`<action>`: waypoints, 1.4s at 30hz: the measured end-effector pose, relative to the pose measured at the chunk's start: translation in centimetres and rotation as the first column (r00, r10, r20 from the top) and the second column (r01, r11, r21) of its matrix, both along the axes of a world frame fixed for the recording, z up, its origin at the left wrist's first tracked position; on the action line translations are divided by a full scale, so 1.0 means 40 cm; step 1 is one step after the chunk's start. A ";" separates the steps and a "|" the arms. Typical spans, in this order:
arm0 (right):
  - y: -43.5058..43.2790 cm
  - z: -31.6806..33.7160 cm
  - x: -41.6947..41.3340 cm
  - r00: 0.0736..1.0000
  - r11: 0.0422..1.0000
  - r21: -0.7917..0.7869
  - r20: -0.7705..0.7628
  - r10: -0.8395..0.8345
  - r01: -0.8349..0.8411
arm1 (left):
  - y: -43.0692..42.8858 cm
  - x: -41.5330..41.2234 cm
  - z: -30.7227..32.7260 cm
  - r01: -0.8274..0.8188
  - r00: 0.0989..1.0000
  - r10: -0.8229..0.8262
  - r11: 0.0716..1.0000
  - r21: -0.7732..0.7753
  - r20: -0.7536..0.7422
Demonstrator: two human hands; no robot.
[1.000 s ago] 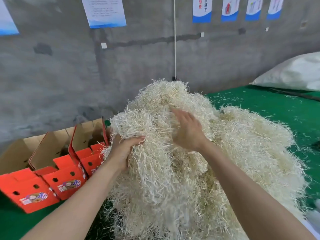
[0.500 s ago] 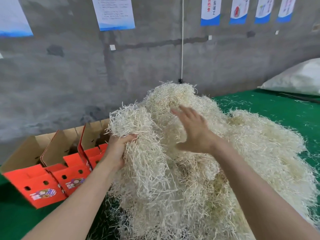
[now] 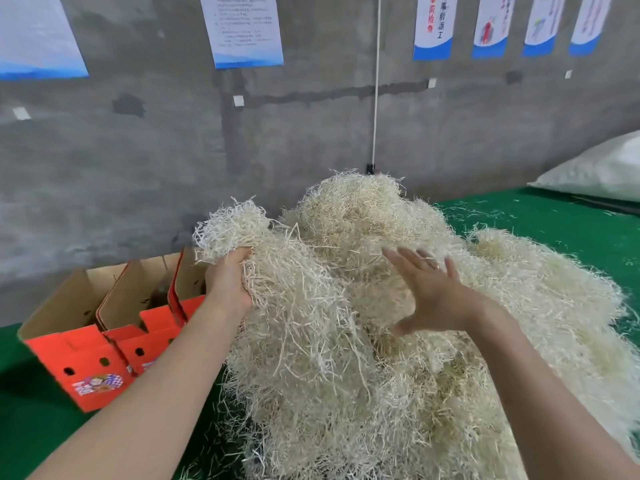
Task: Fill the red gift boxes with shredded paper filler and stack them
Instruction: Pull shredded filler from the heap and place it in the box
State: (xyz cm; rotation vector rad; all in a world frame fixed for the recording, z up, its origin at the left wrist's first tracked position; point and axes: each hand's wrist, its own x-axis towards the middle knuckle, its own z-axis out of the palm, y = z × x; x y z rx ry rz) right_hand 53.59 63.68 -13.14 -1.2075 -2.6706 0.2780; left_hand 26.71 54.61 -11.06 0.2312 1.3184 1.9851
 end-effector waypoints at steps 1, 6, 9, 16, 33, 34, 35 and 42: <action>-0.035 0.005 -0.006 0.999 0.995 0.087 -0.012 0.045 -0.044 | 0.000 0.007 0.001 0.015 1.000 -0.015 1.000 0.018 0.020; -0.238 -0.099 -0.166 0.949 0.993 -0.108 -0.316 0.020 -0.057 | -0.002 0.050 0.024 0.135 0.982 -0.149 0.984 0.120 0.117; -0.186 -0.084 -0.218 0.678 0.988 -0.152 -0.727 -0.104 -0.012 | -0.008 0.086 0.000 0.183 0.982 -0.182 0.983 0.024 -0.055; -0.140 0.055 -0.279 0.539 0.983 -0.174 -0.824 -0.176 0.055 | -0.053 0.080 -0.078 0.615 0.755 -0.627 0.779 -0.121 -0.195; -0.074 -0.094 -0.274 0.870 0.903 -0.382 -0.493 -0.020 -0.196 | -0.024 0.116 0.002 0.333 0.919 -0.384 0.881 0.337 0.096; -0.062 -0.114 -0.274 0.901 0.951 -0.299 -0.429 -0.066 -0.073 | -0.019 0.121 0.006 0.351 0.905 -0.409 0.871 0.343 0.115; -0.047 -0.131 -0.265 0.932 0.978 -0.206 -0.347 -0.106 0.034 | -0.019 0.122 0.007 0.368 0.895 -0.428 0.869 0.331 0.126; 0.065 -0.141 -0.133 0.937 0.949 0.128 -0.238 -0.254 0.290 | -0.044 0.053 -0.014 0.539 0.729 -0.573 0.817 -0.203 -0.375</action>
